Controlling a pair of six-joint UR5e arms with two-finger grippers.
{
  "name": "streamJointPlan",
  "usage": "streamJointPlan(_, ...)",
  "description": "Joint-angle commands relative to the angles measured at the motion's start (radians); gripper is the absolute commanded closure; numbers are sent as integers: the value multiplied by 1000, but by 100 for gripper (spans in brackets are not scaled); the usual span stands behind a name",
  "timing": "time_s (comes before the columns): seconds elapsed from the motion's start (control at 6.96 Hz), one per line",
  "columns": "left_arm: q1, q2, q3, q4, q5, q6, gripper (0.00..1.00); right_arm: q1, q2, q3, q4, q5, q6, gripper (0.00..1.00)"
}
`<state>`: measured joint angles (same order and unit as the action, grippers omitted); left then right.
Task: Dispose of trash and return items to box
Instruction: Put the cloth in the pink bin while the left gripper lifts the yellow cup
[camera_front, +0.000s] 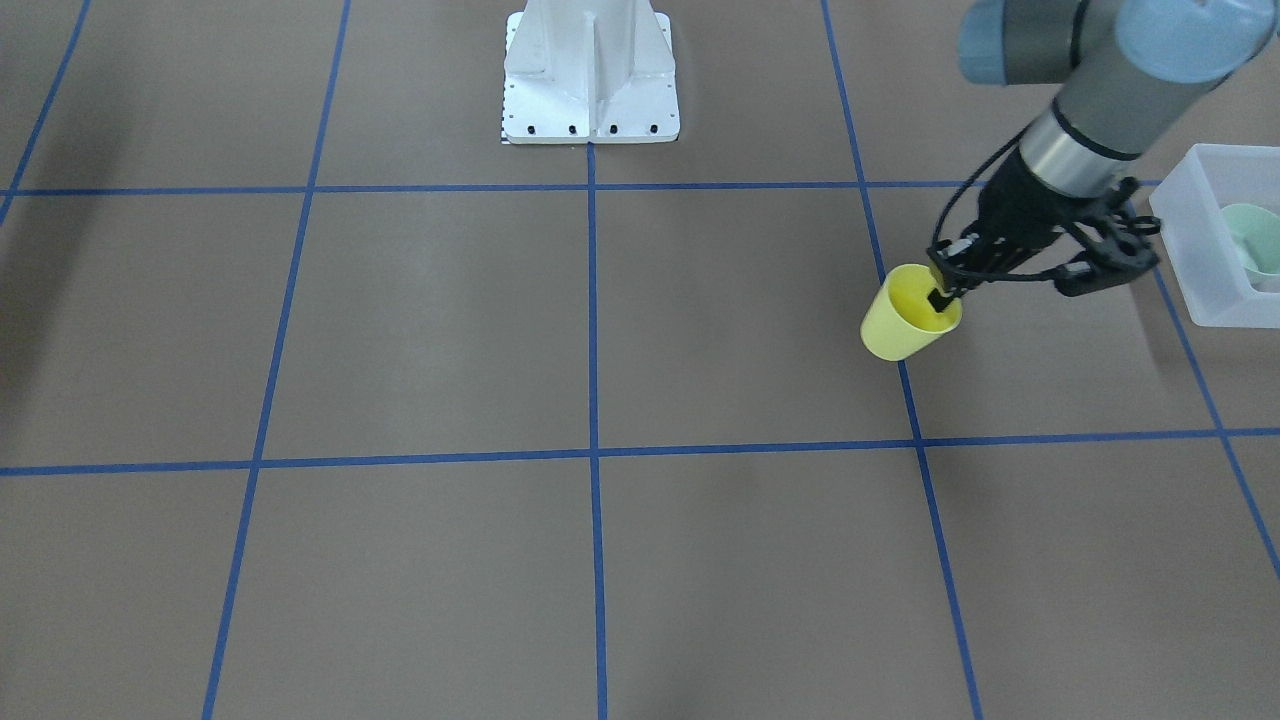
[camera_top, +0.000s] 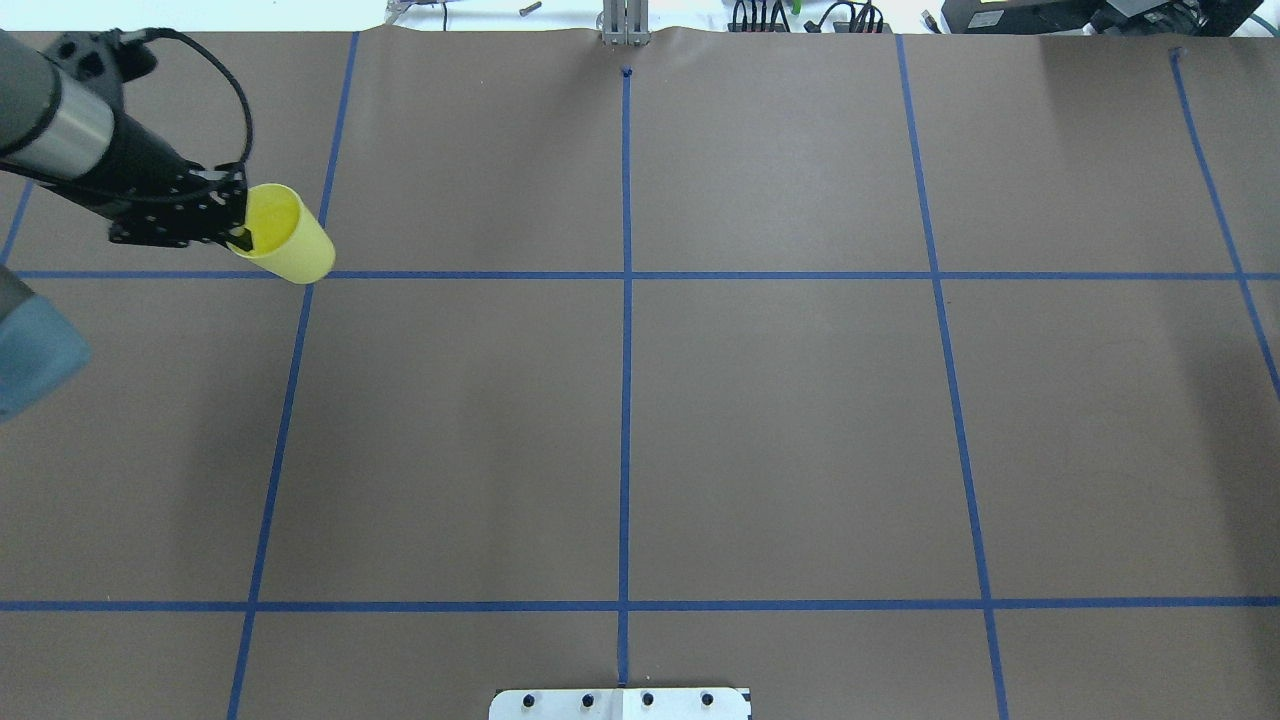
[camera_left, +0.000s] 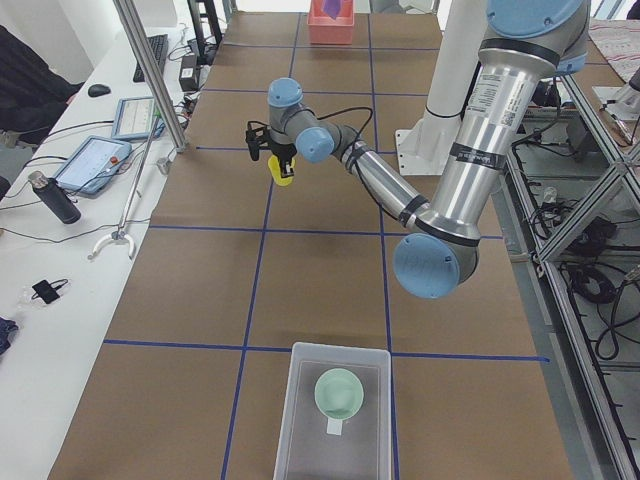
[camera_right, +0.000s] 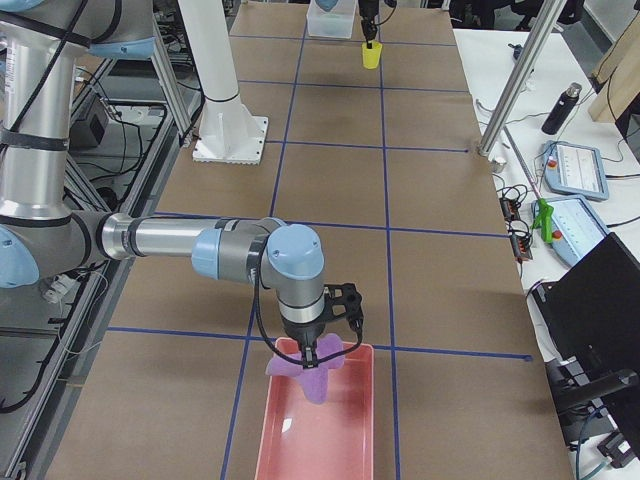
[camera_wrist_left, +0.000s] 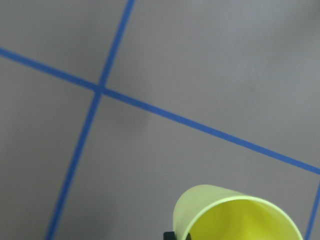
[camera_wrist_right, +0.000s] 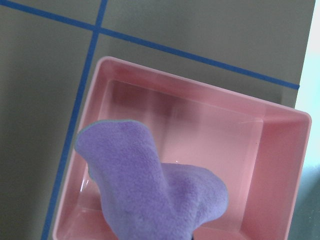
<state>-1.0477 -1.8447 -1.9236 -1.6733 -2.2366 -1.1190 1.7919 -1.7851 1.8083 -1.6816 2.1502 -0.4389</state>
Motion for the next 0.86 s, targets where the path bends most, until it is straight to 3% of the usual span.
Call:
streamJointPlan(0.0,-208,131,23,3,-85,324,100,23,9,-123,87,0,-29,39)
streamJointPlan(0.14,-285,195,21,3,-107,453,100,23,3,-142,156,8,-17,0)
streamJointPlan(0.29,-386,287,25,3,-130,626,100,23,7,-133,161,29,44,0)
streamJointPlan(0.43,-488,359,43,3,-132,798,100,21,10,-127,164,115,130,0)
streamJointPlan(0.58,-593,417,78,3,-132,962,100,11,12,-103,163,198,203,0)
streamJointPlan(0.72,-688,439,142,3,-133,1104,100,-15,12,-48,161,218,269,0)
